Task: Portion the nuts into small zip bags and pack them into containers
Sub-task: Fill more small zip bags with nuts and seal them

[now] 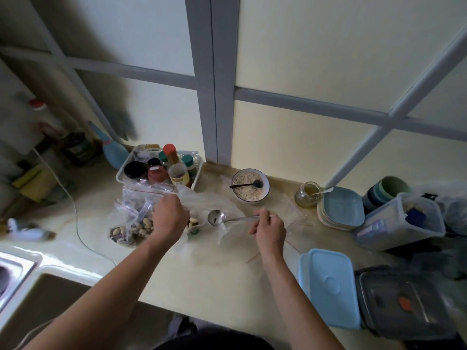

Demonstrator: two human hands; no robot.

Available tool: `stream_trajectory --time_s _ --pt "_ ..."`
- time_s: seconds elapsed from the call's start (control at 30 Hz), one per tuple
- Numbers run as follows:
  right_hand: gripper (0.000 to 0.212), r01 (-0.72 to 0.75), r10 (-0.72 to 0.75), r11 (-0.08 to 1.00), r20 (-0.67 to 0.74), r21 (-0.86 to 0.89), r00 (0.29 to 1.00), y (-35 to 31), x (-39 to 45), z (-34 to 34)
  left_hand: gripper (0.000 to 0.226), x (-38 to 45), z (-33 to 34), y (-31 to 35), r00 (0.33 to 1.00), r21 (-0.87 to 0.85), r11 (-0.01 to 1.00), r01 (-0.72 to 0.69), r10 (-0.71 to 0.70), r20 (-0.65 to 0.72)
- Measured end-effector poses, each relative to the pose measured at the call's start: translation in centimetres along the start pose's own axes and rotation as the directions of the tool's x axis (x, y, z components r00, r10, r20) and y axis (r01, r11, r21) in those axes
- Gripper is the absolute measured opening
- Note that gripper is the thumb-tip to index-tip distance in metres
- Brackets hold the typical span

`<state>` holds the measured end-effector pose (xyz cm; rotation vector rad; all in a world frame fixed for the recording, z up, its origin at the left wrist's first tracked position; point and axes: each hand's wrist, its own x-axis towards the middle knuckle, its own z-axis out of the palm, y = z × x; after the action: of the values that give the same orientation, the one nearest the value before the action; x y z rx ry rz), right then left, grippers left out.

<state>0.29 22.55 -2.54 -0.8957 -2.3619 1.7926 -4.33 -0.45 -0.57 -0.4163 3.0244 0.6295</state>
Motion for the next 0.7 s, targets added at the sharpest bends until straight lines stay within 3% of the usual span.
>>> stream_trajectory --time_s 0.33,0.57,0.7 --pt "0.043 0.300 -0.299 0.954 -0.202 -0.026 0.933 -4.6 -0.4 0.0 0.008 0.3 1.2 -1.6 1.000 0.017 0.999 0.030 -0.030 0.001" --pt "0.041 0.465 -0.499 0.861 -0.170 -0.206 0.850 -5.7 -2.4 1.1 0.008 -0.1 0.6 -1.5 0.999 0.000 1.000 0.018 -0.018 -0.043" --pt "0.052 0.475 -0.528 0.842 -0.205 -0.256 0.824 -4.8 -2.5 1.4 0.049 -0.7 1.4 -1.3 0.987 0.089 0.991 -0.101 0.111 -0.115"
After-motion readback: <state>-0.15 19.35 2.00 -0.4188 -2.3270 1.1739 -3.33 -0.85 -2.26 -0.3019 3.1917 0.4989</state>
